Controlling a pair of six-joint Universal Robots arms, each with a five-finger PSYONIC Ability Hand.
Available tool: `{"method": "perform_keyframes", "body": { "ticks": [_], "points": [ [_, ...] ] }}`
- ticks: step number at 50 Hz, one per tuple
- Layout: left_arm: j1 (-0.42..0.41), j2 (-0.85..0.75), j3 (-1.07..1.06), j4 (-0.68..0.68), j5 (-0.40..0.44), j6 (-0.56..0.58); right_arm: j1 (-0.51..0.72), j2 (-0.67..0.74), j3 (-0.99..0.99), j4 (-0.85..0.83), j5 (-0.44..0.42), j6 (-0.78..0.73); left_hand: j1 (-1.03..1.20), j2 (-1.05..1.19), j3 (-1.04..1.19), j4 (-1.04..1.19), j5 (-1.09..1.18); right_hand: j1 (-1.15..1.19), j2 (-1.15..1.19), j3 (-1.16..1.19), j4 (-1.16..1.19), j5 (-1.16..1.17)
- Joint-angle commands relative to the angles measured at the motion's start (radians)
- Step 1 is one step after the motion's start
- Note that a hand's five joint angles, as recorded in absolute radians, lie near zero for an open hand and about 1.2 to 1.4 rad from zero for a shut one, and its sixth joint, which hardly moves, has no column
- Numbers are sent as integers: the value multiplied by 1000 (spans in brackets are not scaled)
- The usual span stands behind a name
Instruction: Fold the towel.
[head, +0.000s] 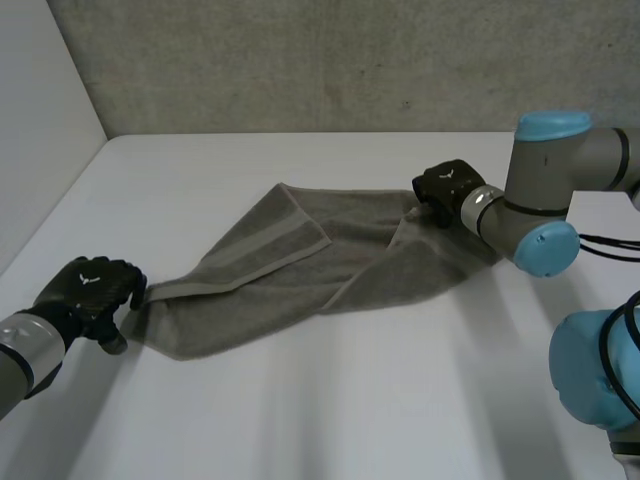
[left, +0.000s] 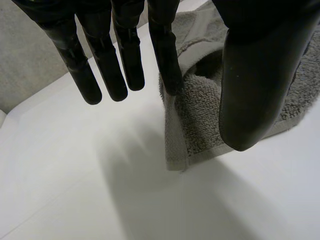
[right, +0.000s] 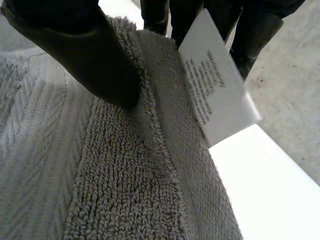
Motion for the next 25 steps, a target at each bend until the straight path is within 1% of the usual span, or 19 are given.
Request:
{"method": "perform_keyframes", "body": {
  "ticks": [1, 3, 4, 6, 7, 9, 10, 12, 13, 15, 16, 18, 25],
  "points": [
    [1, -5, 21, -1, 1, -2, -10, -76, 44, 10, -10, 71, -24, -35, -41, -45, -10, 111, 106, 62, 57, 91],
    [-2, -17, 34, -1, 1, -2, -34, -117, 94, 10, -19, 120, -24, -35, -41, -45, -10, 111, 106, 62, 57, 91],
    [-2, -17, 34, -1, 1, -2, -35, -118, 95, 10, -19, 120, -24, -35, -41, -45, -10, 111, 106, 62, 57, 91],
    [-4, -33, 47, -1, 1, -2, -84, -176, 178, 6, -39, 153, -24, -35, -41, -45, -10, 111, 106, 62, 57, 91],
    [-4, -33, 48, -1, 1, -2, -84, -176, 179, 6, -39, 154, -24, -35, -41, -45, -10, 111, 106, 62, 57, 91],
    [-5, -46, 55, -1, -1, -2, -120, -228, 274, -16, -62, 181, -24, -35, -41, -45, -10, 111, 106, 62, 57, 91],
    [-5, -47, 55, -1, -1, -2, -121, -228, 274, -16, -62, 181, -24, -35, -41, -45, -10, 111, 106, 62, 57, 91],
    [-5, -62, 57, -1, 1, -2, -153, -277, 367, -77, -79, 212, -21, -32, -38, -42, -7, 111, 106, 62, 57, 91],
    [-5, -62, 57, -1, 1, -2, -153, -277, 368, -77, -79, 212, -21, -32, -38, -42, -7, 111, 106, 62, 57, 91],
    [-11, -82, 63, -1, -1, -2, -180, -332, 470, -153, -85, 233, -18, -29, -36, -40, -4, 111, 106, 62, 57, 91],
    [-11, -82, 63, -1, -1, -2, -180, -332, 470, -154, -85, 233, -18, -29, -36, -40, -4, 111, 106, 62, 57, 91],
    [-17, -96, 63, -2, 1, -5, -193, -377, 557, -207, -88, 235, -15, -26, -33, -37, -1, 111, 106, 62, 57, 91],
    [-45, -97, 54, -5, -1, -6, -194, -426, 696, -272, -99, 233, -3, -15, -21, -25, 11, 111, 106, 62, 57, 91]
  ]
}}
